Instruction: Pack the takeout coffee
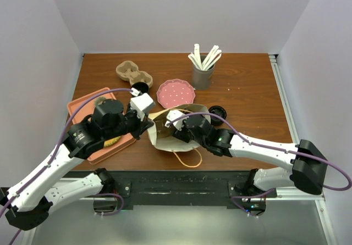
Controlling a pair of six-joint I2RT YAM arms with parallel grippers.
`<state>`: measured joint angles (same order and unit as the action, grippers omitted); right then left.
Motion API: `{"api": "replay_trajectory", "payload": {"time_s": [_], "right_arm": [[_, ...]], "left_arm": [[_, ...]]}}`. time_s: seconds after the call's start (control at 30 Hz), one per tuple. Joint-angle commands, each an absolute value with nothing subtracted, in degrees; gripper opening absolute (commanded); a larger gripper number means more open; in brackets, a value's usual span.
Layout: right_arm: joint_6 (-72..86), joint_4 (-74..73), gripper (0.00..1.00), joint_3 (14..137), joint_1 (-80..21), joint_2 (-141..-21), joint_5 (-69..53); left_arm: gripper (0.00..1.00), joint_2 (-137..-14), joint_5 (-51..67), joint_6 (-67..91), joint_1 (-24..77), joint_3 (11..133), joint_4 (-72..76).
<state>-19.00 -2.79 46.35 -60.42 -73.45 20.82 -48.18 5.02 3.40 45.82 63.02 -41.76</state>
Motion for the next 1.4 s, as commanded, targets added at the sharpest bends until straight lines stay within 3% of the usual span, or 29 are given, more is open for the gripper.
{"api": "replay_trajectory", "payload": {"time_s": [0.0,0.47,0.73,1.07,1.13,1.37], "right_arm": [[-16.2,1.7,0.45,45.7,-59.9,-73.6,19.7],[-13.4,5.0,0.45,43.9,-59.9,-74.0,20.2],[-12.2,4.0,0.74,43.7,-59.9,-75.3,23.1],[-12.9,2.0,0.91,44.8,-59.9,-75.0,24.9],[-13.1,1.8,0.99,45.1,-59.9,-75.1,24.8],[-14.0,-0.3,0.99,46.7,-59.9,-74.3,24.6]], "left_arm": [[0.00,-47.4,7.2,3.4,45.9,62.9,-39.2],[0.00,-47.0,8.3,4.2,45.9,62.7,-40.0],[0.00,-47.4,8.8,4.2,45.9,63.4,-41.0],[0.00,-47.9,8.4,3.7,45.9,64.4,-41.9],[0.00,-47.9,8.4,3.7,45.9,64.3,-41.8],[0.00,-48.2,7.1,4.9,45.9,64.6,-42.1]]}}
